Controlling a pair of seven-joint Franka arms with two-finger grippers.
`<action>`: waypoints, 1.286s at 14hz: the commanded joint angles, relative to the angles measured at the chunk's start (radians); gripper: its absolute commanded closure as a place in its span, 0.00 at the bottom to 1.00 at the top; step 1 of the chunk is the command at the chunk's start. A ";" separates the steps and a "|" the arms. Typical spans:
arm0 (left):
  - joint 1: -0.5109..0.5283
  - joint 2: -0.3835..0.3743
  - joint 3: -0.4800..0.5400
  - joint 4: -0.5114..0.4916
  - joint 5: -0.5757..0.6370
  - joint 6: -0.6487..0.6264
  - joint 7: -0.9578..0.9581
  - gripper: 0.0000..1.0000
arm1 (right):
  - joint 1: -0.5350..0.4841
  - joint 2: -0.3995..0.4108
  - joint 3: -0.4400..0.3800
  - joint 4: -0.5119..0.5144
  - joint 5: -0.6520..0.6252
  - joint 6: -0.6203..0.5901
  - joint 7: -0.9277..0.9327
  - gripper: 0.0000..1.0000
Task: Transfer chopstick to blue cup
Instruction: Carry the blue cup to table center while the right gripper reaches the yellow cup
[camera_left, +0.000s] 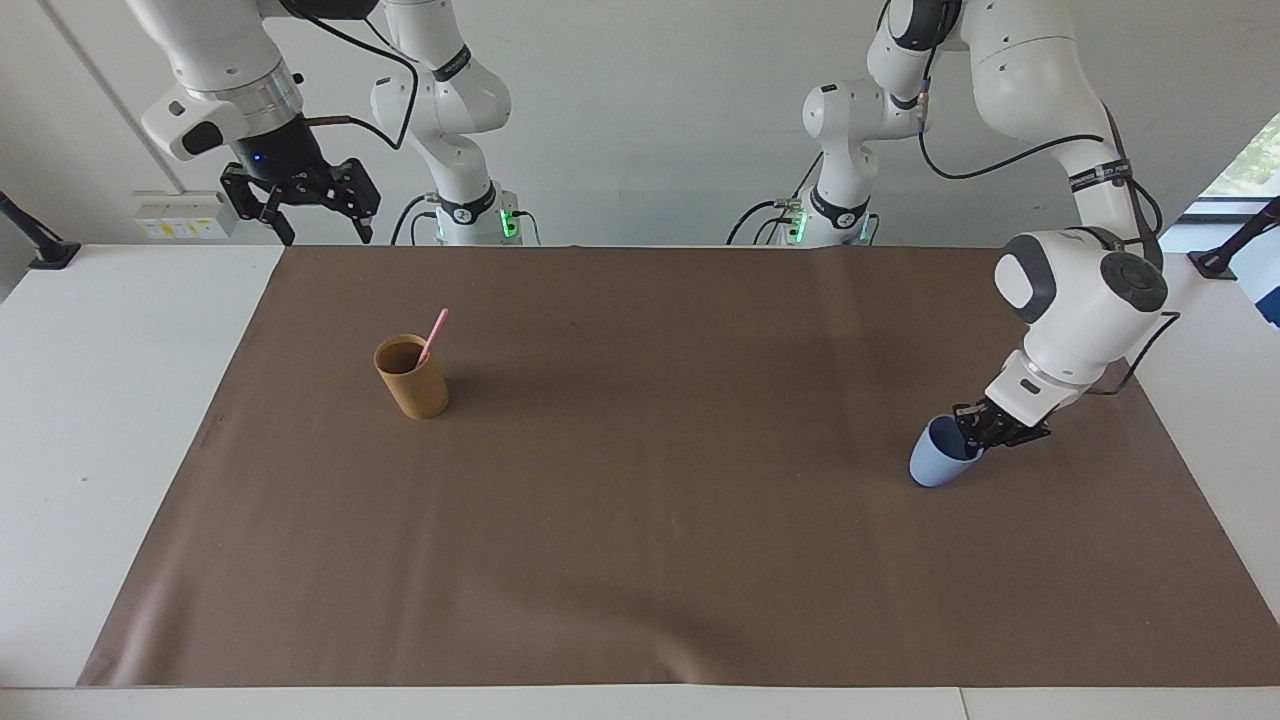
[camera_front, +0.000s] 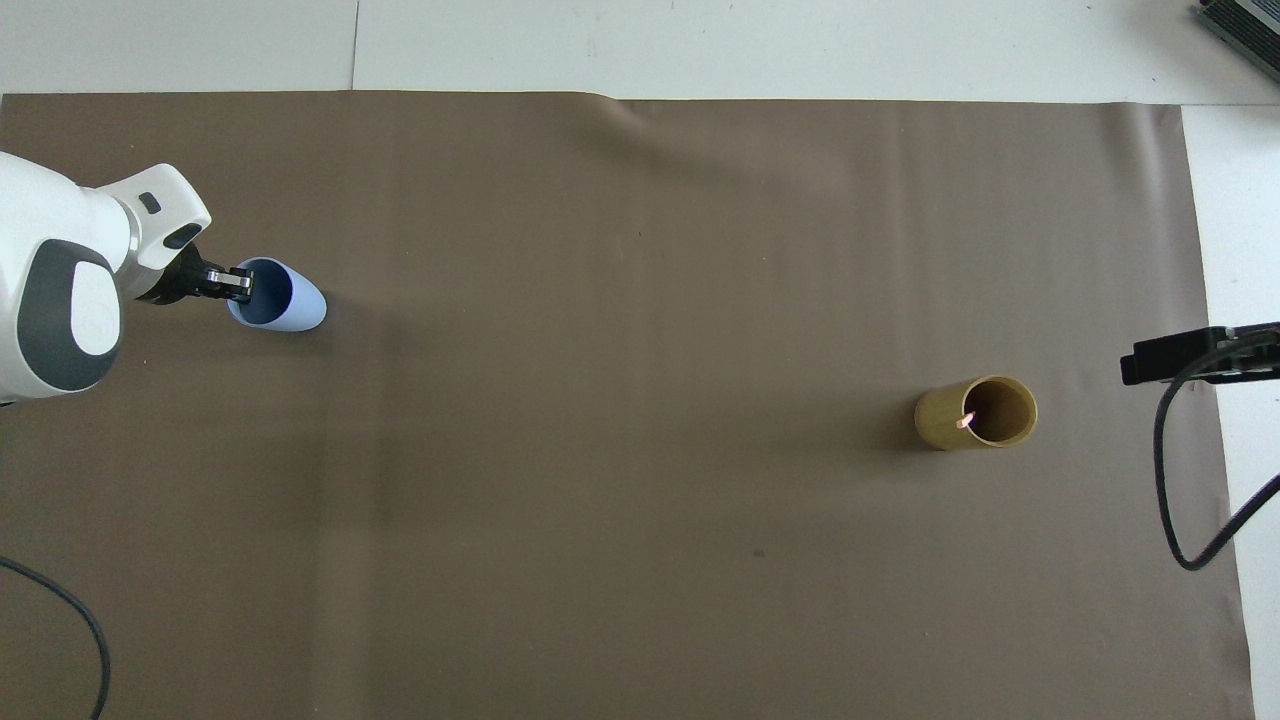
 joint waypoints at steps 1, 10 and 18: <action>-0.017 -0.075 -0.007 -0.024 -0.026 -0.057 0.007 1.00 | -0.005 -0.025 0.000 -0.042 0.017 0.023 -0.023 0.00; -0.454 -0.124 -0.006 -0.179 -0.023 0.068 -0.490 1.00 | 0.007 -0.024 0.003 -0.083 0.033 0.093 -0.086 0.00; -0.707 -0.121 -0.006 -0.167 0.002 0.074 -0.788 1.00 | -0.006 -0.047 0.001 -0.269 0.112 0.195 -0.836 0.00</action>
